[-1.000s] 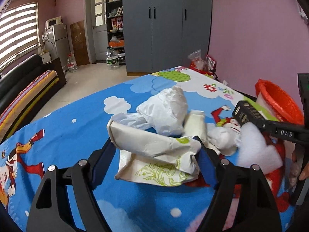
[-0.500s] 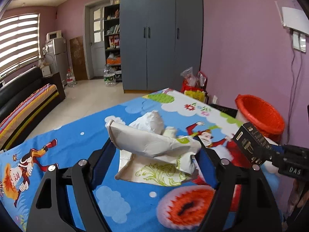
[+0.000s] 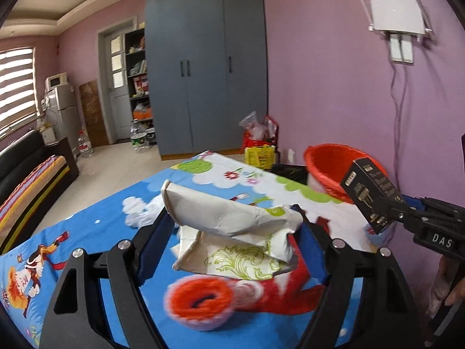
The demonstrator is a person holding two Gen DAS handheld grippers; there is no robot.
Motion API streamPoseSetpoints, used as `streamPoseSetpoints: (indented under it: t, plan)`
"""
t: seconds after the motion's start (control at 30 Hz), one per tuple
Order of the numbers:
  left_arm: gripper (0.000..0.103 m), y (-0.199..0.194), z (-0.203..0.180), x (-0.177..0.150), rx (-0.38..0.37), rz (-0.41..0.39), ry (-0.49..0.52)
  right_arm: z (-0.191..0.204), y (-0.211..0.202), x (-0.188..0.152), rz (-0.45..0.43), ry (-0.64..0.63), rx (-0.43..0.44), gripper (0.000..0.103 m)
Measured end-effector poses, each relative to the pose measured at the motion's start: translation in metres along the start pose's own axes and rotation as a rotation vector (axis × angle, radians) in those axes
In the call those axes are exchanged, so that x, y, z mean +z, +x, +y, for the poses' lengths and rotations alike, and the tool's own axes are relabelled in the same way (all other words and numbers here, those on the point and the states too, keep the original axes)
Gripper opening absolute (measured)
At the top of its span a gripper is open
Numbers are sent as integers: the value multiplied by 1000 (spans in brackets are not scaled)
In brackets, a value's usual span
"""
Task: Collect trash
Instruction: 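Carry the black box and paper packet over the bucket and open both grippers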
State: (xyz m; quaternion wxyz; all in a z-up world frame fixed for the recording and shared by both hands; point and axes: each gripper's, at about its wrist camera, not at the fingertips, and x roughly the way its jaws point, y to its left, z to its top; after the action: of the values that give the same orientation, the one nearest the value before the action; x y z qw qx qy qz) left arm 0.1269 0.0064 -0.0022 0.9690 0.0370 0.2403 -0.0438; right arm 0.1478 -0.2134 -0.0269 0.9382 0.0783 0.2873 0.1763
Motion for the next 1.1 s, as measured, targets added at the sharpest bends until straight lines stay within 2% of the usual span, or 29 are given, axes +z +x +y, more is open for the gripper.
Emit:
streamPoseSetpoints:
  t: [0.23,0.5,0.87,1.1]
  plan:
    - [77,10,-54,12,-65,-19,44,-24,-22,8,-73,-2,-55,41]
    - [77,39,-97,26,-134,-18,85,-63,-26,10,-103,38,-114,41]
    - [78,106,-161,64,-272,-9,142,-131,-9,24,-109,84,-203,42]
    - [78,161,-184,82,-305,7,141,-179,14,36,-111,104,-253,42]
